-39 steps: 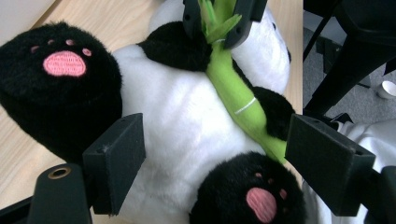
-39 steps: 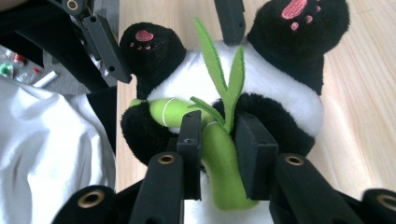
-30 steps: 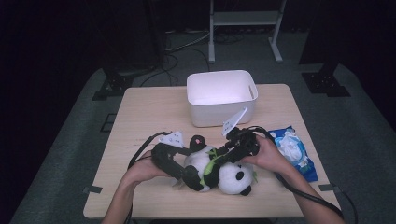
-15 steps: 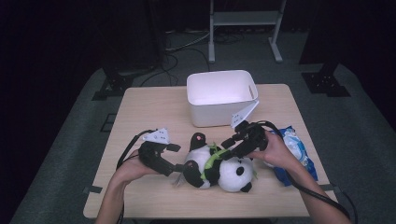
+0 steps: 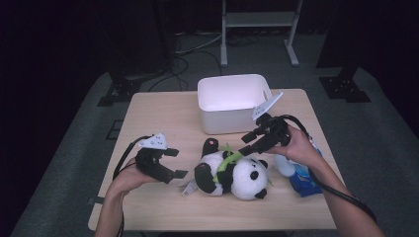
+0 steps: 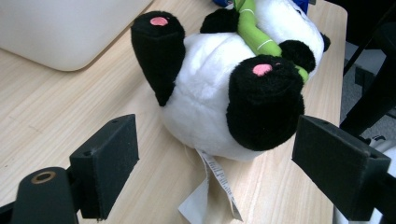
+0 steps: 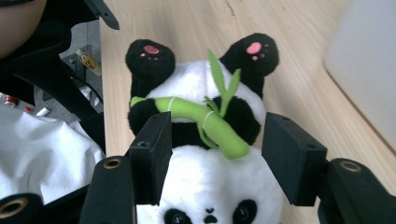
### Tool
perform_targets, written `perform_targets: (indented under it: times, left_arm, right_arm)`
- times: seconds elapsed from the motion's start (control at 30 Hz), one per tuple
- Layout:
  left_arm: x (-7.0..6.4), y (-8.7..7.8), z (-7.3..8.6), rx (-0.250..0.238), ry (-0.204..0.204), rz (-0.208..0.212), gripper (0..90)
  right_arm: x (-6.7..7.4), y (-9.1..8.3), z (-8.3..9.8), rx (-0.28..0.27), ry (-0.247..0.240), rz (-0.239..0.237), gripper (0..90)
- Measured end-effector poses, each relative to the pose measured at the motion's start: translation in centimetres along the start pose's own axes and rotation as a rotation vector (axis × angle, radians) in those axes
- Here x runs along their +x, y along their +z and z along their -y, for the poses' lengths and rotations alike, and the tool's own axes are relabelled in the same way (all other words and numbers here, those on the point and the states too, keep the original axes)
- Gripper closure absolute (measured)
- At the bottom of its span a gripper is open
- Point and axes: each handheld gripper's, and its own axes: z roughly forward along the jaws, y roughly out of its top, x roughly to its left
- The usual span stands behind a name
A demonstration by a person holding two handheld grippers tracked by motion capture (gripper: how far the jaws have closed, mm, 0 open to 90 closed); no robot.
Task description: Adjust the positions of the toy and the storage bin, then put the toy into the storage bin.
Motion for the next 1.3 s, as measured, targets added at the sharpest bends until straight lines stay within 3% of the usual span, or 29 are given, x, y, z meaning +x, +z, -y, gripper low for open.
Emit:
perform_targets:
  times: [0.37,1.3]
  left_arm:
    - [0.9,-0.7,0.7,-0.011,-0.035,-0.023,10.6]
    - [1.2,-1.2,1.0,-0.011,-0.042,-0.047,9.9]
  right_arm:
    - [-1.9,-1.0,-0.8,-0.004,0.036,0.023,41.1]
    - [-5.6,-1.4,-4.2,0.011,0.009,0.087,44.5]
